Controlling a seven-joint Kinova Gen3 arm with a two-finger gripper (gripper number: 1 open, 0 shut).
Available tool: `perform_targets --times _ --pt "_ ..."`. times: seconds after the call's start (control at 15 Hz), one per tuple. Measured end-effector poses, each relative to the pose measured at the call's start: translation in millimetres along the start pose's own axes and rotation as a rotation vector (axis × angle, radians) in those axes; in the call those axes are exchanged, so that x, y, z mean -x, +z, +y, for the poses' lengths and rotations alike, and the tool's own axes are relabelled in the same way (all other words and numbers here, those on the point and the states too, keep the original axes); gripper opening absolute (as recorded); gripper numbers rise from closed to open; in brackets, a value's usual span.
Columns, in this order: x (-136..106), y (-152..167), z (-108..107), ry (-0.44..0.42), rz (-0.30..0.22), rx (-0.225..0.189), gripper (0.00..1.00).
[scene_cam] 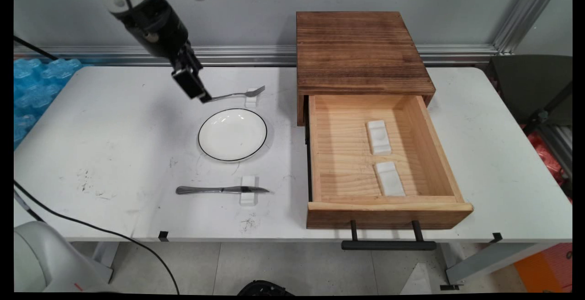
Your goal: Pick up the knife from the right of the white plate
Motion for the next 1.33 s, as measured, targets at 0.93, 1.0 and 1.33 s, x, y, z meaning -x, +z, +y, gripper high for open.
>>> perform_targets --times 0.93,1.0,1.33 --pt "41 59 36 0.259 -0.062 0.177 1.0" --pt "43 66 37 0.271 -0.061 0.18 1.0" --pt "54 100 44 0.304 -0.063 0.193 1.0"
